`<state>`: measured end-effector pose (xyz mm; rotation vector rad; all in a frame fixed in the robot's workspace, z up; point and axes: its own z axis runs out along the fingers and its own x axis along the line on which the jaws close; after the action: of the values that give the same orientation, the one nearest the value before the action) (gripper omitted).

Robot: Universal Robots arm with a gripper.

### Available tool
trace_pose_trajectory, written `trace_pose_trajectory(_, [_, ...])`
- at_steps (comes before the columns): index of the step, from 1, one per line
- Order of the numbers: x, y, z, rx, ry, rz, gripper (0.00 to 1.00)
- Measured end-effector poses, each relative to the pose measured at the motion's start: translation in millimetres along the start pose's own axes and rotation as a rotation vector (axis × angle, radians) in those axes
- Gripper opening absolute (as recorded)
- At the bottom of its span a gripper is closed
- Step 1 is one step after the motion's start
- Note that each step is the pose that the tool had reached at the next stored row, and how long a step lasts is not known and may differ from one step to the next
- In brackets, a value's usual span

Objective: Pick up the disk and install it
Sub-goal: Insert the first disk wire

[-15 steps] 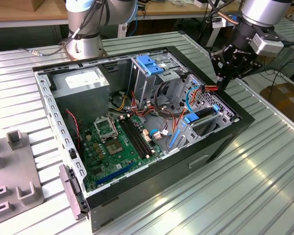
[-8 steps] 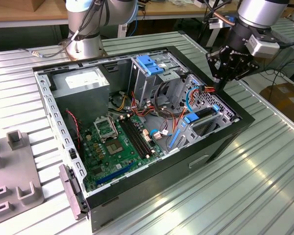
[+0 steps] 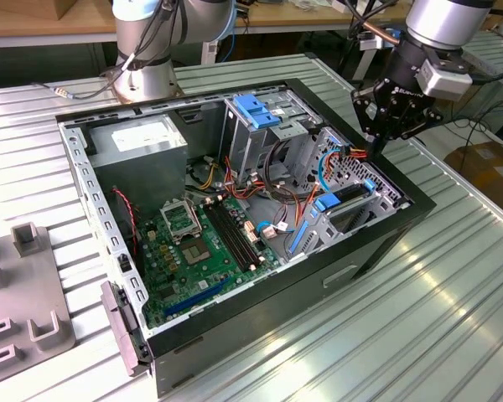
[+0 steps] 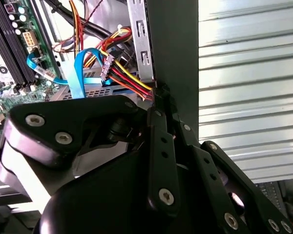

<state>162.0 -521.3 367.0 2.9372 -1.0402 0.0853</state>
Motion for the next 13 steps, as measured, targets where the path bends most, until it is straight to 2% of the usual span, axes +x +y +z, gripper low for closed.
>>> trace_pose_trajectory(5, [0.2, 0.1, -5.2, -0.0028, -0.0002, 0.047, 0.17])
trace_pose_trajectory(8, [0.2, 0.1, -5.3, -0.0060, -0.0004, 0.098, 0.17])
trace_pose_trajectory(10, [0.2, 0.2, -5.3, -0.0090, -0.0007, 0.150, 0.17])
trace_pose_trajectory(13, [0.2, 0.2, -5.3, -0.0108, -0.0008, 0.178, 0.17])
